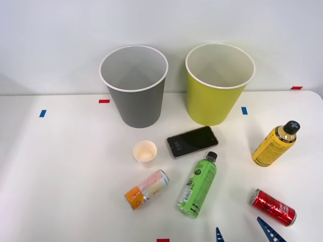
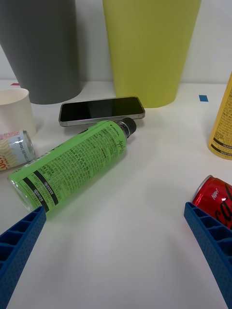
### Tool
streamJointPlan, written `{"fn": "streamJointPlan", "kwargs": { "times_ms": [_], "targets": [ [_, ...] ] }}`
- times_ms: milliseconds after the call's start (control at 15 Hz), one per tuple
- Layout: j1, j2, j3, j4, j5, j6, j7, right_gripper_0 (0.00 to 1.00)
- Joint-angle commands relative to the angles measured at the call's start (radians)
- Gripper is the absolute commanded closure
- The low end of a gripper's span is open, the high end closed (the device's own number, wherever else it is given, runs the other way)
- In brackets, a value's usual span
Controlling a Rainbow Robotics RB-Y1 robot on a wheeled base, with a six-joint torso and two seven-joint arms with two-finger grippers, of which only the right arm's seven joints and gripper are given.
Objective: Put cans in the gray bin, plastic bottles in the light green bin
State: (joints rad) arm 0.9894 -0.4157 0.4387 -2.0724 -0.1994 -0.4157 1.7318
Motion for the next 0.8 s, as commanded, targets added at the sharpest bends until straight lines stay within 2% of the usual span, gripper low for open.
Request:
{"fn": "streamJointPlan", "kwargs": {
  "times_ms": [67,800],
  "targets": [
    [0.0,0.0,0.0,0.0,0.0,0.0,0.0,0.0],
    [0.0,0.0,0.0,0.0,0.0,0.0,0.0,0.0]
  ]
}}
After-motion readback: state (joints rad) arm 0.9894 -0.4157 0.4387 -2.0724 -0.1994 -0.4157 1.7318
